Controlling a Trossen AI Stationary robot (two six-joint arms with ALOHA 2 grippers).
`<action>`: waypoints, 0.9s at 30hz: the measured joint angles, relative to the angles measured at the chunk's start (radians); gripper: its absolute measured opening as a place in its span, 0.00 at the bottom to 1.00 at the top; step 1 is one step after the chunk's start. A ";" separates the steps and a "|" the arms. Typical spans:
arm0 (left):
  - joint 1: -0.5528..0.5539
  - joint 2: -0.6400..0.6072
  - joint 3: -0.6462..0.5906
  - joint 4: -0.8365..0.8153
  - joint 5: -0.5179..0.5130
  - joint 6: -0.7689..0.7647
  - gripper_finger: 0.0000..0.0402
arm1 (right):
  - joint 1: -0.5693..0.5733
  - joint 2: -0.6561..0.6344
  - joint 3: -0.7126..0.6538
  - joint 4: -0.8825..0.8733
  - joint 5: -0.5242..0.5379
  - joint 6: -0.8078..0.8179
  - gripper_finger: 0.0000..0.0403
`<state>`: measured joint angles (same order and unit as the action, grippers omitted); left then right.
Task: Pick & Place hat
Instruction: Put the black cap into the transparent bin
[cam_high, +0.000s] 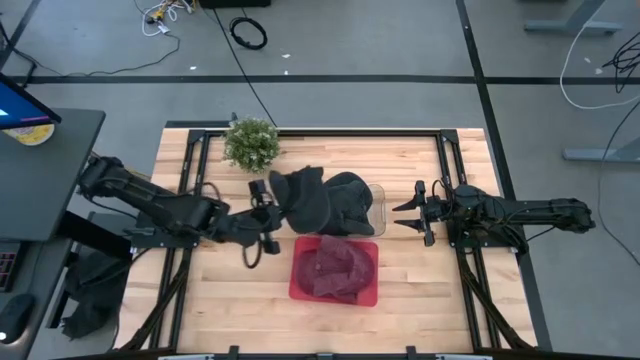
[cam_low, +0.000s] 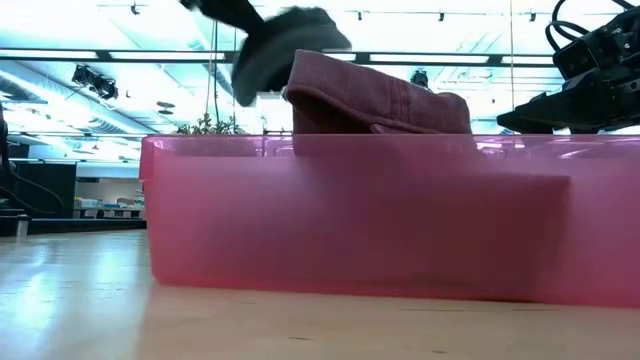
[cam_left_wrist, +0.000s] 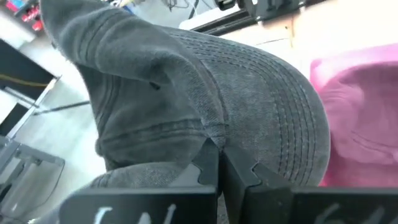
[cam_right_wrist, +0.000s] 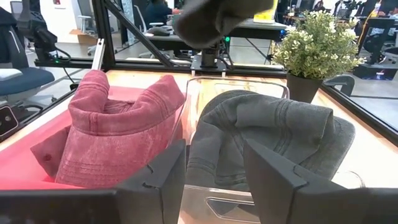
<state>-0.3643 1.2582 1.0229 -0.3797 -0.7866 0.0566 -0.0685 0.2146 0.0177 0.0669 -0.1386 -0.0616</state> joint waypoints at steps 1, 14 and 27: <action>0.014 0.021 0.000 0.019 0.004 0.000 0.01 | 0.000 0.000 0.000 0.000 0.000 0.000 0.41; 0.118 0.303 0.005 0.429 0.032 0.173 0.01 | 0.000 0.000 0.000 0.000 0.000 0.000 0.41; 0.143 0.592 0.417 0.063 -0.051 -0.060 0.01 | 0.000 0.000 0.000 -0.001 0.000 0.000 0.41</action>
<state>-0.2215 1.8502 1.4401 -0.3169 -0.8377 -0.0034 -0.0683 0.2147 0.0177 0.0663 -0.1386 -0.0616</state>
